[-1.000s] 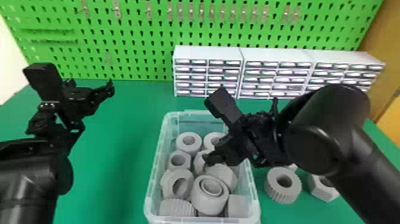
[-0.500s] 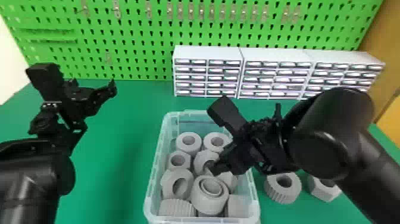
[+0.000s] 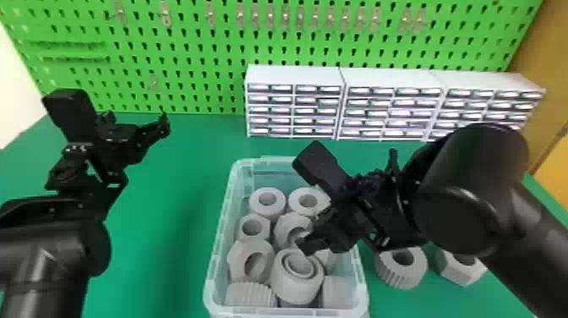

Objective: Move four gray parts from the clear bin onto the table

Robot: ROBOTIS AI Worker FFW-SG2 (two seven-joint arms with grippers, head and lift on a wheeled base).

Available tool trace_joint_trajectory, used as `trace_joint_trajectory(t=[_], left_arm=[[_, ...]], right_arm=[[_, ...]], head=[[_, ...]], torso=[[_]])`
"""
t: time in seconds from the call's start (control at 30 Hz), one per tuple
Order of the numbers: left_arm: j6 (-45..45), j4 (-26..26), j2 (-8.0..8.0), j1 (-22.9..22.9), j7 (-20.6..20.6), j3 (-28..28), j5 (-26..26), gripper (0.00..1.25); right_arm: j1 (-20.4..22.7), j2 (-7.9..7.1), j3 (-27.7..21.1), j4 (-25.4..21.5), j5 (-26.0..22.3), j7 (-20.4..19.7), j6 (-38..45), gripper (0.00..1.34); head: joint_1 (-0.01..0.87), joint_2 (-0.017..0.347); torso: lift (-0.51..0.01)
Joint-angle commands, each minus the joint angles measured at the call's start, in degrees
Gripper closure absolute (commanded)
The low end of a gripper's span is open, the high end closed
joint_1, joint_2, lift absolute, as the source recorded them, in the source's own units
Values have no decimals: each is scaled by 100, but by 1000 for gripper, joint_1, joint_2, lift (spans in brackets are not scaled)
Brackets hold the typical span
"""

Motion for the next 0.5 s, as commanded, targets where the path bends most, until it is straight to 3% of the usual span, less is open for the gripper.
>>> trace_joint_trajectory(t=[0.0, 0.47], left_arm=[[0, 34, 0, -10, 0, -83, 0, 91], [9, 87, 9, -45, 0, -171, 0, 94]], right_arm=[[-46, -41, 91, 1, -44, 0, -30, 535], [-160, -76, 267, 53, -158, 0, -83, 535]], head=[[686, 26], [686, 26]], torso=[[-50], [-50]])
